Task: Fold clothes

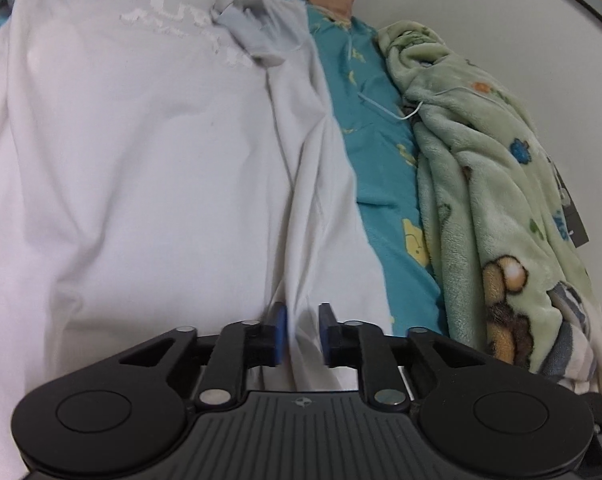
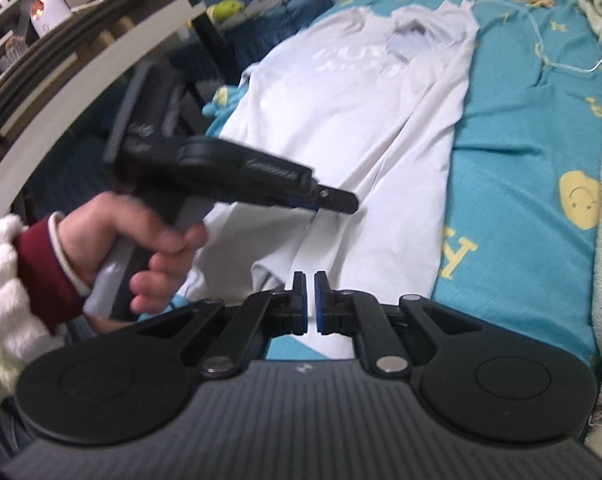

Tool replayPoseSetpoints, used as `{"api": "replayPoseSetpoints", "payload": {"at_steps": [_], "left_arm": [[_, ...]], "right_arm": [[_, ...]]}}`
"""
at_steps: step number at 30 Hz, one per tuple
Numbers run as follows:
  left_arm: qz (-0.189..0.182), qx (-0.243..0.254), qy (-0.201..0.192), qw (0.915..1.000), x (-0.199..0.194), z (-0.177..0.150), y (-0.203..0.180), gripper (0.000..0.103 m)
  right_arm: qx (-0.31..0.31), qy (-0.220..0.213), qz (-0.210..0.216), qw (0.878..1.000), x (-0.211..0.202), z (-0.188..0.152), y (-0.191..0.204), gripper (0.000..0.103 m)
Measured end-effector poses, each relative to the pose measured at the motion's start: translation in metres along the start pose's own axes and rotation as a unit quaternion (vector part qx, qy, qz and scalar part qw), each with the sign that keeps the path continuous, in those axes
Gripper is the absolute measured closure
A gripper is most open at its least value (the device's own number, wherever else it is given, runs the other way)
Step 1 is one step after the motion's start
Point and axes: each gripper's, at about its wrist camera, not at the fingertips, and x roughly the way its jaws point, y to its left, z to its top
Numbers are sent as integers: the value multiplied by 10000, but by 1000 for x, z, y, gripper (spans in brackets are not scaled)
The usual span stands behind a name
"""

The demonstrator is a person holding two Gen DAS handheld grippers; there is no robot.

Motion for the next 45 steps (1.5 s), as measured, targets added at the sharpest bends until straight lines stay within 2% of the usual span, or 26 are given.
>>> {"api": "replayPoseSetpoints", "payload": {"at_steps": [2, 4, 6, 8, 10, 12, 14, 16, 21, 22, 23, 24, 25, 26, 27, 30, 33, 35, 37, 40, 45], "left_arm": [[87, 209, -135, 9997, -17, 0, -10, 68], [187, 379, -211, 9989, -35, 1, -20, 53], [282, 583, -318, 9974, -57, 1, -28, 51], [365, 772, -491, 9951, -81, 0, -33, 41], [545, 985, -676, 9913, -106, -2, -35, 25], [718, 1168, -925, 9862, -128, -5, -34, 20], [776, 1190, -1117, 9835, -145, -8, -26, 19], [788, 1023, -1275, 9834, -156, -9, -12, 16], [901, 587, -1733, 9790, -169, -7, 14, 14], [951, 514, -1811, 9775, -171, -5, 17, 13], [986, 444, -1891, 9760, -173, -3, 19, 12], [994, 381, -1975, 9745, -175, -1, 23, 9], [1010, 327, -2059, 9728, -178, 1, 26, 6], [1040, 290, -2143, 9708, -180, 3, 29, 5], [1074, 250, -2222, 9688, -181, 6, 31, 3], [1128, 61, -2397, 9642, -178, 16, 41, 0], [1101, -196, -2536, 9608, -169, 35, 54, 0], [1055, -446, -2608, 9586, -162, 54, 69, 0], [1031, -830, -2671, 9545, -152, 79, 94, 0], [813, -1630, -2648, 9470, -133, 117, 148, 0], [309, -2746, -2750, 9209, -100, 165, 231, 4]], "right_arm": [[-66, -289, -80, 9995, -8, 1, 1, 95], [-143, -549, -137, 9983, -18, 0, 2, 95], [-190, -772, -251, 9965, -23, 0, 4, 95], [-238, -919, -362, 9948, -26, 2, 6, 95], [-253, -1120, -407, 9926, -33, 6, 10, 95], [-271, -1307, -463, 9900, -36, 16, 14, 95], [-238, -1489, -567, 9869, -36, 30, 20, 95], [-174, -1683, -689, 9832, -34, 48, 27, 95], [132, -2093, -1010, 9725, -18, 99, 39, 92], [218, -2159, -1094, 9700, -12, 108, 40, 83], [274, -2246, -1084, 9680, -7, 113, 39, 63], [330, -2332, -1075, 9659, -2, 119, 37, 52], [381, -2422, -1064, 9636, 3, 123, 36, 34], [395, -2538, -1051, 9607, 9, 123, 33, 26], [406, -2640, -1039, 9580, 15, 122, 29, 22], [385, -2661, -1050, 9574, 37, 114, 14, 20], [669, -2311, -1075, 9647, 59, 106, -4, 20], [1009, -2119, -870, 9682, 67, 103, -16, 20], [1308, -1945, -698, 9696, 76, 102, -23, 20], [1361, -1888, -696, 9700, 88, 104, -27, 20], [1403, -1677, -686, 9734, 115, 109, -38, 20]]}}
